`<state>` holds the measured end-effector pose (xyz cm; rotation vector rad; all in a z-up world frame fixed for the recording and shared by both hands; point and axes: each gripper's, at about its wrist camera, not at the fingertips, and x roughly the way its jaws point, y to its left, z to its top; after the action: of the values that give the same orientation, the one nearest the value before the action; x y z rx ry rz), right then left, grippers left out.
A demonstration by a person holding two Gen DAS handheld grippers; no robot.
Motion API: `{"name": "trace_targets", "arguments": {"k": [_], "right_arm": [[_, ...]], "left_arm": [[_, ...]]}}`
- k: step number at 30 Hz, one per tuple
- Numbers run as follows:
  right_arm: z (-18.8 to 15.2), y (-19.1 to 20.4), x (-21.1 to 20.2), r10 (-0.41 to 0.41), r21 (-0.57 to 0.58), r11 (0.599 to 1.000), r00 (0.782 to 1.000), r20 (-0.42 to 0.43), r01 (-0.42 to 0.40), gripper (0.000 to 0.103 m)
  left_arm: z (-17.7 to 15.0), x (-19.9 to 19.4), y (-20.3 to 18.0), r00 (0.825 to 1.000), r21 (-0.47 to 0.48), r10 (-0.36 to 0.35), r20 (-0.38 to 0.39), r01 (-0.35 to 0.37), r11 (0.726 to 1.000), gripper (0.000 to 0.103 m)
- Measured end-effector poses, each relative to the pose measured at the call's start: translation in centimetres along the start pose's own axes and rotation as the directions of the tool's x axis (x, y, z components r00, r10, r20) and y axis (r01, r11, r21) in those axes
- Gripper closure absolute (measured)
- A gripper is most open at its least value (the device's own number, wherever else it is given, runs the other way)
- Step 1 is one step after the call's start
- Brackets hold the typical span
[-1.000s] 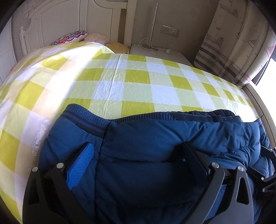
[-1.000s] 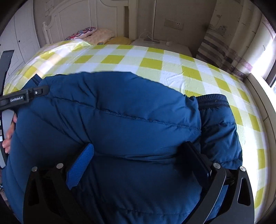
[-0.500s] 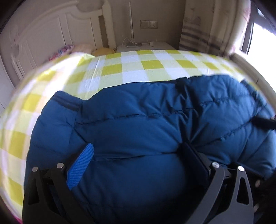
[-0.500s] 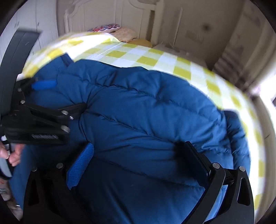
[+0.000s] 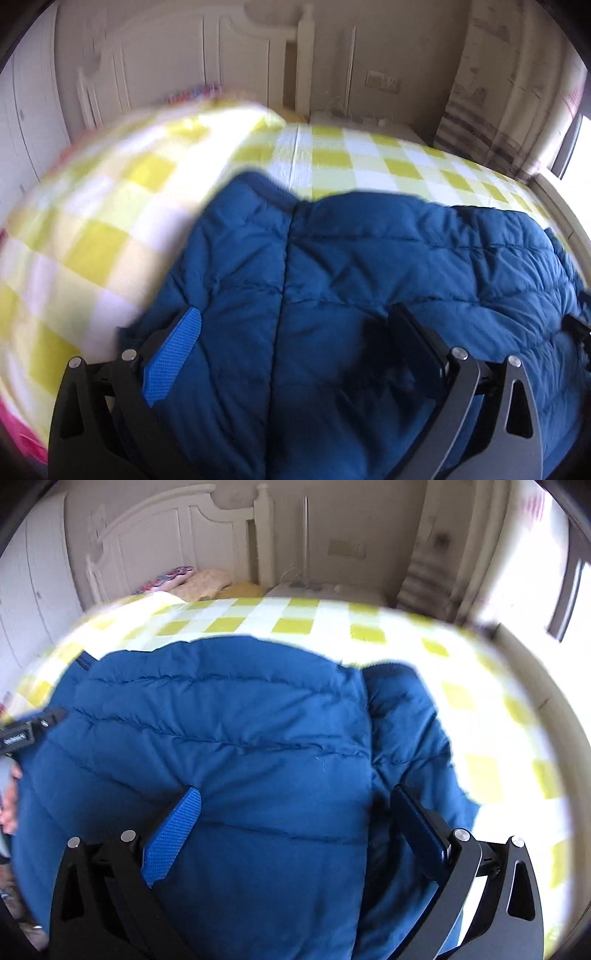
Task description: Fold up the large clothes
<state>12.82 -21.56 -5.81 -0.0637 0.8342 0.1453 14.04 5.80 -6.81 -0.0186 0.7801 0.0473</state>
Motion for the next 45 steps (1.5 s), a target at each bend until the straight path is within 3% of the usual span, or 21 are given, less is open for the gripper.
{"name": "trace_targets", "arguments": {"k": [4, 6, 8, 9, 12, 15, 17, 20, 22, 23, 24, 25, 29, 30, 32, 35, 37, 38, 39, 41, 45], "right_arm": [[-0.7, 3.7, -4.0, 0.134, -0.107, 0.986, 0.988, 0.075, -0.126, 0.005], [-2.0, 7.1, -3.6, 0.135, -0.217, 0.968, 0.99, 0.031, -0.125, 0.005], [-3.4, 8.6, -2.2, 0.095, -0.262, 0.961, 0.995, 0.03, -0.084, 0.005], [-3.7, 8.5, -2.0, 0.103, -0.254, 0.963, 0.994, 0.042, -0.089, 0.004], [-3.4, 7.9, -1.9, 0.124, -0.229, 0.966, 0.992, 0.006, -0.119, 0.005], [-3.5, 7.3, -2.9, 0.107, -0.222, 0.97, 0.994, 0.008, -0.103, 0.005], [-3.4, 5.4, -3.6, 0.077, -0.196, 0.978, 0.996, 0.04, -0.068, 0.005], [-3.1, 0.8, -4.8, 0.0, -0.097, 0.995, 0.996, 0.091, 0.009, 0.005], [-3.7, -2.5, -3.6, -0.056, -0.028, 0.998, 0.997, 0.061, 0.058, 0.005], [-4.0, -3.7, -2.4, -0.04, -0.003, 0.999, 0.999, 0.035, 0.04, 0.005], [-4.7, -5.4, -1.5, 0.062, 0.078, 0.995, 0.998, 0.027, -0.064, 0.004], [-4.8, -5.8, -1.3, 0.082, 0.104, 0.991, 0.996, 0.03, -0.085, 0.004], [-4.3, -4.0, -2.3, -0.035, 0.038, 0.999, 0.999, 0.029, 0.034, 0.005], [-4.2, -3.1, -3.3, -0.054, 0.023, 0.998, 0.997, 0.046, 0.053, 0.005], [-4.5, -0.8, -5.1, 0.007, -0.027, 1.0, 0.996, 0.093, -0.004, 0.005], [-5.5, 3.3, -7.7, 0.124, -0.158, 0.982, 0.983, 0.138, -0.102, 0.005], [-6.4, 5.9, -7.4, 0.167, -0.248, 0.959, 0.98, 0.108, -0.136, 0.005], [-7.3, 7.2, -5.9, 0.161, -0.29, 0.947, 0.985, 0.063, -0.136, 0.005], [-7.6, 7.7, -4.9, 0.148, -0.291, 0.948, 0.988, 0.05, -0.127, 0.004], [-8.2, 7.3, -4.0, 0.171, -0.258, 0.955, 0.982, 0.08, -0.145, 0.004], [-7.7, 6.5, -5.2, 0.158, -0.267, 0.953, 0.987, 0.042, -0.141, 0.005]], "left_arm": [[-1.5, -4.8, -3.2, 0.989, 0.098, -0.109, 0.096, 0.099, 0.99, 0.002], [-3.2, -4.9, -6.2, 0.99, 0.207, -0.098, 0.098, 0.076, 0.975, 0.002], [-4.7, -2.3, -8.6, 0.998, 0.303, -0.028, 0.061, 0.009, 0.953, 0.002], [-4.9, -2.0, -8.5, 0.996, 0.285, -0.043, 0.083, 0.018, 0.958, 0.002], [-4.2, -1.5, -7.2, 0.994, 0.232, -0.109, 0.013, 0.103, 0.967, 0.002], [-4.1, -2.2, -5.6, 0.99, 0.186, -0.142, 0.006, 0.138, 0.973, 0.002], [-4.0, -3.6, -3.6, 0.992, 0.157, -0.12, 0.049, 0.111, 0.981, 0.002], [-3.7, -4.3, 0.1, 0.995, 0.089, -0.003, 0.097, -0.006, 0.996, 0.002], [-3.6, -2.0, 2.7, 0.997, 0.035, 0.074, 0.03, -0.075, 0.997, 0.002], [-3.7, -1.2, 3.6, 1.0, -0.001, 0.031, -0.007, -0.031, 1.0, 0.002], [-3.7, -0.8, 4.5, 1.0, -0.056, -0.015, -0.019, 0.014, 0.998, 0.002], [-3.5, -0.9, 4.5, 1.0, -0.064, -0.006, -0.014, 0.005, 0.998, 0.002], [-3.7, -2.5, 2.6, 0.994, 0.005, 0.102, 0.042, -0.103, 0.995, 0.003], [-3.8, -3.7, 2.2, 0.994, 0.007, 0.078, 0.074, -0.079, 0.997, 0.003], [-4.1, -6.6, 0.8, 0.991, 0.034, -0.015, 0.129, 0.01, 0.999, 0.003], [-5.1, -9.4, -2.3, 0.979, 0.151, -0.089, 0.184, 0.061, 0.987, 0.002], [-6.2, -8.3, -5.3, 0.985, 0.262, -0.09, 0.144, 0.05, 0.964, 0.002], [-6.6, -6.1, -6.9, 0.995, 0.29, -0.057, 0.079, 0.032, 0.956, 0.002], [-7.1, -4.6, -7.3, 0.998, 0.283, -0.04, 0.039, 0.028, 0.959, 0.002], [-7.6, -4.4, -6.6, 0.995, 0.248, -0.075, 0.072, 0.055, 0.967, 0.002], [-6.6, -4.8, -5.4, 0.995, 0.238, -0.096, 0.015, 0.089, 0.967, 0.002]]}}
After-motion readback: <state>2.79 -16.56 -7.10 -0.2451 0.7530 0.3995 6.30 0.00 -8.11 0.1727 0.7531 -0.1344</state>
